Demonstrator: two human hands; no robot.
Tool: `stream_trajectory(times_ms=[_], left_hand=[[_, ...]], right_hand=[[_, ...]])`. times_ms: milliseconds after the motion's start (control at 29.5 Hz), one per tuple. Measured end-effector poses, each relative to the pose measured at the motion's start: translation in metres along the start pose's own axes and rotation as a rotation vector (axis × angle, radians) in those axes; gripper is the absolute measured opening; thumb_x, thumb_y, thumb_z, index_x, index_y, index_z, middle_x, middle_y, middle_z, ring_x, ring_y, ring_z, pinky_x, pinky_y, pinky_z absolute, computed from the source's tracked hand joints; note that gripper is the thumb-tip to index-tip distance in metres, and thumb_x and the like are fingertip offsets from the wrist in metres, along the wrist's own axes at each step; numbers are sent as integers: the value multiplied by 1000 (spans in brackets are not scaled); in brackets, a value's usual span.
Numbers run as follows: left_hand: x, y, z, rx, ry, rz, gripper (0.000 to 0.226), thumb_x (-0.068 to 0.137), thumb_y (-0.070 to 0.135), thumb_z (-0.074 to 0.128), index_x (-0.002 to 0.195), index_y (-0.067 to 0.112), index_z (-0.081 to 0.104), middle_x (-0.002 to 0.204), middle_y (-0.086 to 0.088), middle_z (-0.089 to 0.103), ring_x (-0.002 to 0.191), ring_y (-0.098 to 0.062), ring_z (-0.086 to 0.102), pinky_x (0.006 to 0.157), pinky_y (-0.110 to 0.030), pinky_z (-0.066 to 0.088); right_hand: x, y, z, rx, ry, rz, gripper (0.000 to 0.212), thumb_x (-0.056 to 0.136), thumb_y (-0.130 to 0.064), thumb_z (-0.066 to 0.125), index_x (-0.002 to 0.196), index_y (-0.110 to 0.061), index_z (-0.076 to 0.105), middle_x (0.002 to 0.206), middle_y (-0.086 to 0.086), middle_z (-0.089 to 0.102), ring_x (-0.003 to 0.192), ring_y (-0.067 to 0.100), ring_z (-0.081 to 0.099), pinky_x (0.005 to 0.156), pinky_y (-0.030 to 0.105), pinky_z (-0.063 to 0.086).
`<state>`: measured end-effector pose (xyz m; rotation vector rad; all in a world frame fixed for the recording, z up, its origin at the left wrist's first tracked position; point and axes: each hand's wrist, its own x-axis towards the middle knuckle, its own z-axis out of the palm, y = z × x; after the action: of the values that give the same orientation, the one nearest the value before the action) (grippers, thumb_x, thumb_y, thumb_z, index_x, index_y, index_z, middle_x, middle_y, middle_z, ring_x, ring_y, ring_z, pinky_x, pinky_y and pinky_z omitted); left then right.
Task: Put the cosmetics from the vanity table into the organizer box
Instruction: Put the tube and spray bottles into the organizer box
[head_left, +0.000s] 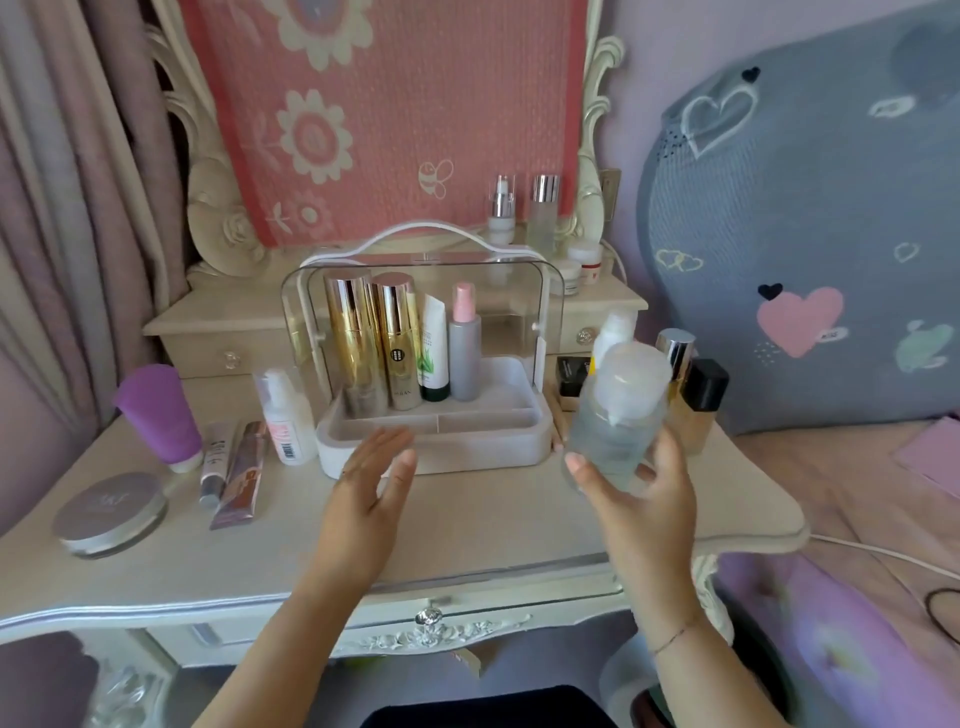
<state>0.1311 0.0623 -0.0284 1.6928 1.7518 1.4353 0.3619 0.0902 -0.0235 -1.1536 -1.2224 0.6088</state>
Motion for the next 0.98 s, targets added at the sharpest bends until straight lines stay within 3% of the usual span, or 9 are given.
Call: stream_trajectory(times_ms=[170,238,339,441,543,611,746,848,984], left_hand=[[13,37,24,-256,-201,-41,50,85,61,33,129,40,46,130,27,46,119,17,37,95,-8,24],[31,44,30,-303,-226,-99,57,86,64,31,137,41,34,132,32,35,121,15,31,98,-13,20],[59,46,38,-344,-263,-178,64,85,67,29,142,37,27,136,26,31,123,8,24,100,-19,18],[79,46,46,-352,-307,-204,60,83,71,28,133,42,39,137,21,42,126,1,34,101,-23,24],[92,47,50,-319,-311,-233,37,82,73,27,103,53,51,110,27,55,114,0,48,93,-24,31],[97,45,52,-357,-319,-257,44,75,78,29,109,54,45,108,28,52,119,-6,47,97,-26,32],[104,36,56,-407,-332,-282,79,65,88,30,127,41,46,126,15,52,125,-12,44,110,-40,30],[106,32,55,-425,-356,-285,65,67,87,30,115,48,53,128,13,54,123,-11,46,109,-41,31],[105,32,56,-408,-321,-283,49,68,84,30,87,51,60,104,24,59,111,-7,54,105,-36,36]], right_hand=[[22,-25,70,37,-231,-80,61,63,-41,81,116,-25,57,113,-6,62,107,10,60,90,24,50],[42,-28,93,-23,-229,-77,58,63,-36,82,114,-25,57,111,-4,60,106,14,58,87,27,50],[65,-26,116,-58,-220,-43,50,67,-29,80,111,-22,58,104,-5,62,98,13,60,71,13,43],[76,-18,127,-82,-201,20,42,74,-24,74,110,-24,54,102,-10,61,96,11,60,67,4,36],[81,-12,137,-125,-195,66,42,88,-23,62,127,-14,48,123,4,60,117,18,55,93,21,44],[81,-15,141,-177,-213,122,55,94,-25,53,141,-8,32,143,13,45,134,25,41,110,36,35],[72,-21,132,-193,-251,121,60,92,-11,51,145,-11,24,145,12,42,134,23,42,110,40,37],[54,-20,119,-213,-254,92,55,89,-6,52,140,-14,34,139,7,44,130,19,44,108,35,40],[56,-17,121,-206,-337,187,48,89,-9,52,136,-14,42,134,9,48,123,23,51,103,37,45]])
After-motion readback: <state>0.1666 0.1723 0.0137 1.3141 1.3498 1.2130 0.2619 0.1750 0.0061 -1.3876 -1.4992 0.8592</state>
